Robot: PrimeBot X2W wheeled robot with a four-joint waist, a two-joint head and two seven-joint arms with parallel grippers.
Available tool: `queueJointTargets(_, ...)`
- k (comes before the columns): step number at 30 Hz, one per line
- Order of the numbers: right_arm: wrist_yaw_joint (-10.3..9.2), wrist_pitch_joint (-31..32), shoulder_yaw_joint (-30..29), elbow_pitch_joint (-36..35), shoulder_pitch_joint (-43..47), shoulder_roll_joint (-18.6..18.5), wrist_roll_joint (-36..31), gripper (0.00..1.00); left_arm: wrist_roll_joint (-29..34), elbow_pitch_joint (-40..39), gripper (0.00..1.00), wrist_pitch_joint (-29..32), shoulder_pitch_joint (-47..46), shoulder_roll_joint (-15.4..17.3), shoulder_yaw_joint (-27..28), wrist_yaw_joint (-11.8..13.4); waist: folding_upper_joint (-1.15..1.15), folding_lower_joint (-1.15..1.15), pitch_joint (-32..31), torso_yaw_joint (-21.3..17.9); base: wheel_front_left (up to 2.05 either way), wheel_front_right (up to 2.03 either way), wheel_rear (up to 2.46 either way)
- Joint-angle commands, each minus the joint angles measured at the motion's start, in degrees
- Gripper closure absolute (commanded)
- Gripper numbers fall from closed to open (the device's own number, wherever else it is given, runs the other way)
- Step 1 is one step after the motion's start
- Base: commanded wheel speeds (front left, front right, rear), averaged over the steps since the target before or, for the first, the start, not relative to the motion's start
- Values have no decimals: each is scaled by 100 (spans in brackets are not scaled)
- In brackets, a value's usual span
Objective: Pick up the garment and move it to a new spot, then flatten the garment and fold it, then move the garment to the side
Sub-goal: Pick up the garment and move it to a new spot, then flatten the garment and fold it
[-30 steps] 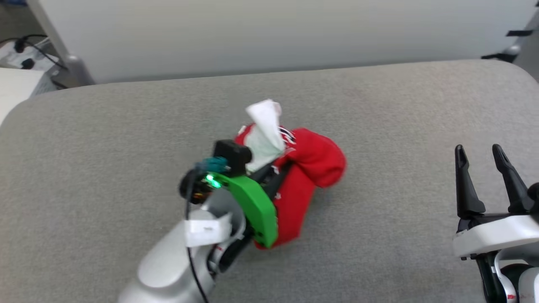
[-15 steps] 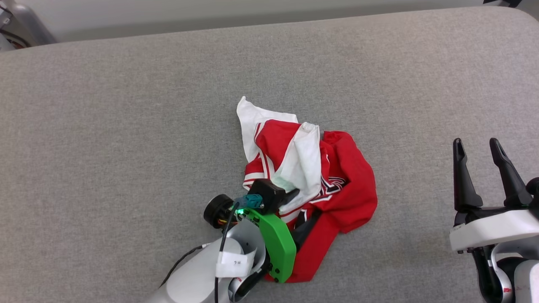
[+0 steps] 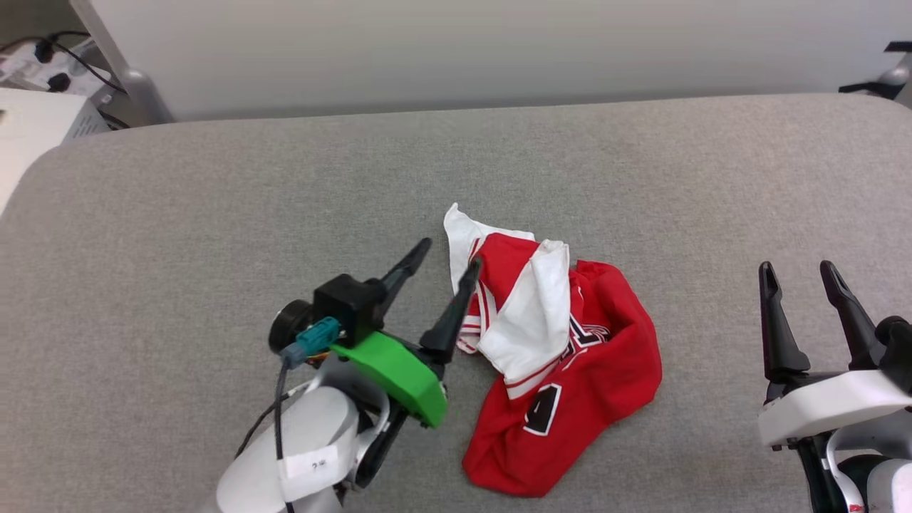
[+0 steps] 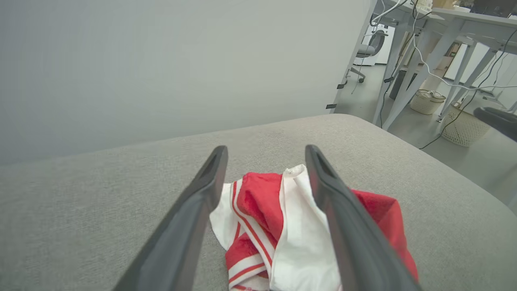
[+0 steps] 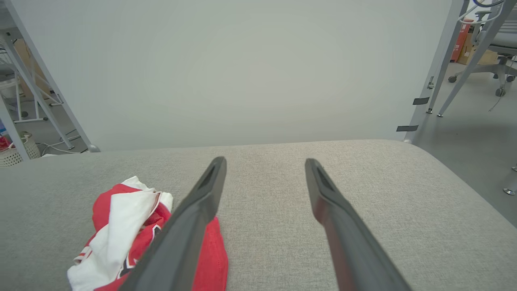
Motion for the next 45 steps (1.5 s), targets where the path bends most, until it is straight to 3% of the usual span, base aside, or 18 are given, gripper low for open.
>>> queueJointTargets(1, -5, 31, 7, -32, 85, -11, -26, 0, -44, -61, 0, -57, 166, 67, 139, 121, 0, 0, -255, 207, 0, 0, 0)
queueJointTargets(7, -5, 157, 37, -91, 281, -11, -40, 0, -28, -356, 0, -130, 703, 147, 952, 581, 0, 0, -428, 306, 0, 0, 0)
queueJointTargets(12, -5, 219, 52, -128, 389, -11, -38, 0, 284, -671, 0, -134, 1159, 115, 1668, 748, 0, 0, -509, 336, 0, 0, 0)
queueJointTargets(24, -5, 393, 117, -153, 473, -10, -152, 0, 821, -658, 0, -135, 1723, 104, 2184, 693, 0, 0, -512, 327, 0, 0, 0)
queueJointTargets(32, -5, 733, 178, 45, 75, -10, -252, 0, 985, -531, 0, -135, 1509, 43, 2211, 604, 0, 0, -270, 645, 0, 0, 0)
queueJointTargets(42, -5, 2640, 1291, 1157, -1094, -514, 314, 0, 1086, -416, 0, -136, 1339, -288, 2312, 375, 0, 0, 98, 1339, 0, 0, 0)
queueJointTargets(45, -5, 2940, 1510, 1382, -1362, -650, 433, 0, 1131, -383, 0, -136, 1281, -396, 2360, 301, 0, 0, 201, 1500, 0, 0, 0)
